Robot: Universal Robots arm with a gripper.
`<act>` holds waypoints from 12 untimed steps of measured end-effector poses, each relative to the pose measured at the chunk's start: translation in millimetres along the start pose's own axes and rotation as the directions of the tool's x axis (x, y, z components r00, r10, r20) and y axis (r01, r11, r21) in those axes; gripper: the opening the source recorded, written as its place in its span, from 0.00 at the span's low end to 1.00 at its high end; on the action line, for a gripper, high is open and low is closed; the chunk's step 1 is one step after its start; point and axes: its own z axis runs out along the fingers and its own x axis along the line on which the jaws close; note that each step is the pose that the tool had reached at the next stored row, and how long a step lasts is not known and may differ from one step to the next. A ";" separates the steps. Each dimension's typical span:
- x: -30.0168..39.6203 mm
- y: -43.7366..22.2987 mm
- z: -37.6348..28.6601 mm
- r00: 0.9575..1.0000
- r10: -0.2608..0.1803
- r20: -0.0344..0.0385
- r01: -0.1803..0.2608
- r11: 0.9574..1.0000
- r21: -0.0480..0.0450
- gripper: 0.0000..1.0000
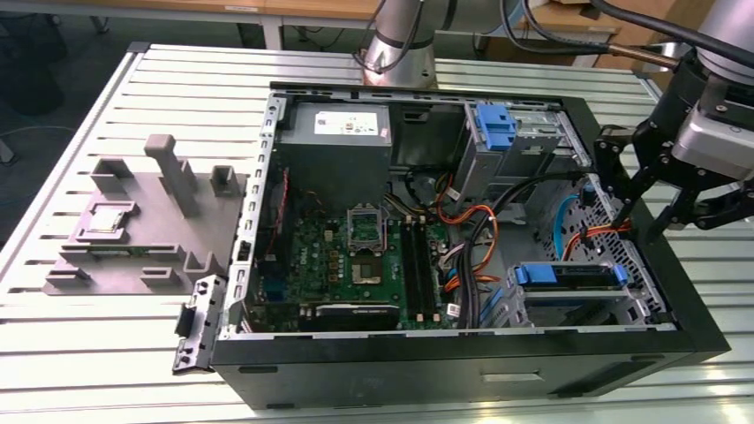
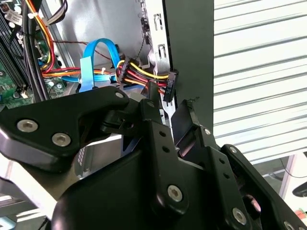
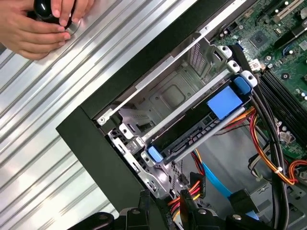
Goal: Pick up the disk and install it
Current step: 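Insert the first disk wire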
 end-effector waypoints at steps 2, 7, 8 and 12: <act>0.1 -0.1 0.0 1.000 -0.015 0.000 0.015 1.000 0.002 0.38; 0.0 -0.3 1.1 0.996 -0.085 0.002 0.085 0.996 0.012 0.38; 0.0 -0.4 1.3 0.996 -0.088 0.000 0.088 0.996 0.010 0.38; -0.9 -2.1 2.1 0.995 -0.096 -0.007 0.096 0.995 0.003 0.38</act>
